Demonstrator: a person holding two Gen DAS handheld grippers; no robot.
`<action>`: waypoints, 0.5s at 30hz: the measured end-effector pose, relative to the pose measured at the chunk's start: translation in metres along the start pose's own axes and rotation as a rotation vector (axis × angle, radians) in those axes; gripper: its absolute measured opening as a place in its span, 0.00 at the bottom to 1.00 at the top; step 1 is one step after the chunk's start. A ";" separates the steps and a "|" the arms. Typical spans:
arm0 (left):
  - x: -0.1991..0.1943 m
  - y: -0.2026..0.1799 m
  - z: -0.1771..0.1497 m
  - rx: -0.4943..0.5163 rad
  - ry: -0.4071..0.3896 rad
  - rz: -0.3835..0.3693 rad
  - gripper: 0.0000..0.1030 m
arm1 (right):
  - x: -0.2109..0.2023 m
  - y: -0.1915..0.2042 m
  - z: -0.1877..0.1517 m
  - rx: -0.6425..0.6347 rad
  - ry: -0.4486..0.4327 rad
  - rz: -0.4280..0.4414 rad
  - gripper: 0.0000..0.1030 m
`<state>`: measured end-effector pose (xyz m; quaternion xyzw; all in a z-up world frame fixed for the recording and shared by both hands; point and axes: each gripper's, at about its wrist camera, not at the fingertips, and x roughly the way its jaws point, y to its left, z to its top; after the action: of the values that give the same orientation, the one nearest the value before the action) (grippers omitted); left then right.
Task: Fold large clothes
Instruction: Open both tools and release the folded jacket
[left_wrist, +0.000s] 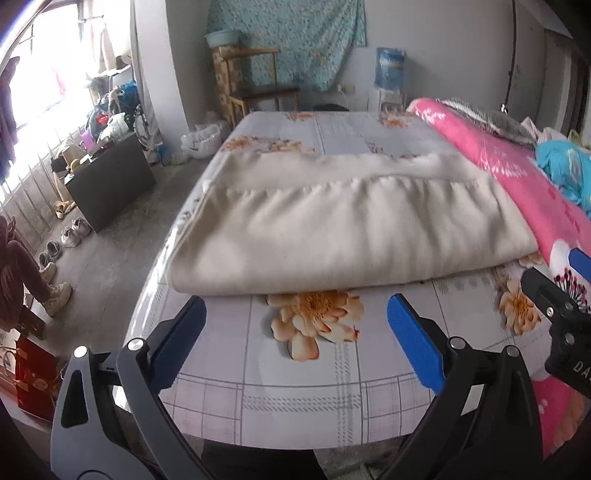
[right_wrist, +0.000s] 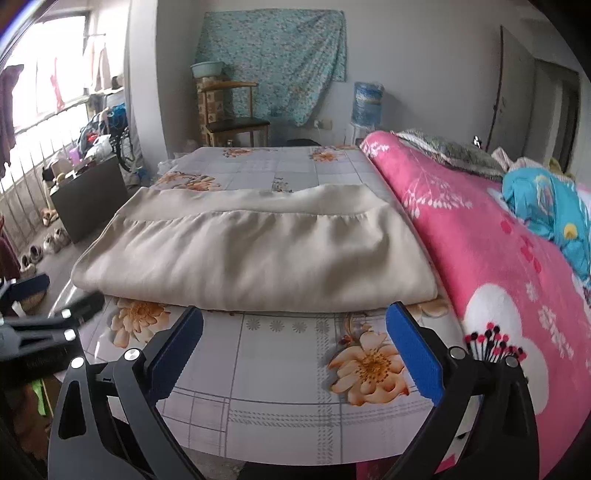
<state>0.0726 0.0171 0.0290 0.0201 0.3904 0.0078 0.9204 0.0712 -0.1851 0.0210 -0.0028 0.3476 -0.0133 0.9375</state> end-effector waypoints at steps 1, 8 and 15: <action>0.001 -0.001 -0.001 -0.002 0.001 0.006 0.92 | 0.002 0.001 0.000 0.000 0.009 -0.008 0.94; 0.006 -0.003 -0.005 -0.035 0.023 -0.003 0.92 | 0.011 0.006 -0.005 0.005 0.051 -0.013 0.94; 0.005 -0.004 -0.004 -0.045 0.019 0.008 0.92 | 0.013 0.008 -0.006 0.012 0.062 -0.008 0.94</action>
<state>0.0733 0.0134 0.0230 0.0007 0.3988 0.0204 0.9168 0.0777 -0.1773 0.0081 0.0020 0.3766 -0.0192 0.9262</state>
